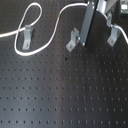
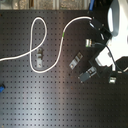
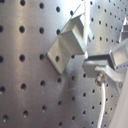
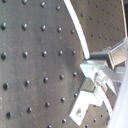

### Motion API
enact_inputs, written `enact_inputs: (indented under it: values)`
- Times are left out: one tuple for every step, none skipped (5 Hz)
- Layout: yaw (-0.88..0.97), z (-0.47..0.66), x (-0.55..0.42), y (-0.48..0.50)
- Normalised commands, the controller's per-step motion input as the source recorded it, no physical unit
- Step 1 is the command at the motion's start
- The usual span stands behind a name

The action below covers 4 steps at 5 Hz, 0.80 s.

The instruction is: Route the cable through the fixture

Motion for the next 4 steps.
enact_inputs:
  values:
    - [0.00, 0.00, 0.008, 0.007]
    - [-0.07, 0.15, 0.023, 0.305]
    - [-0.22, 0.46, 0.046, 0.421]
    - [-0.26, 0.41, 0.079, 0.602]
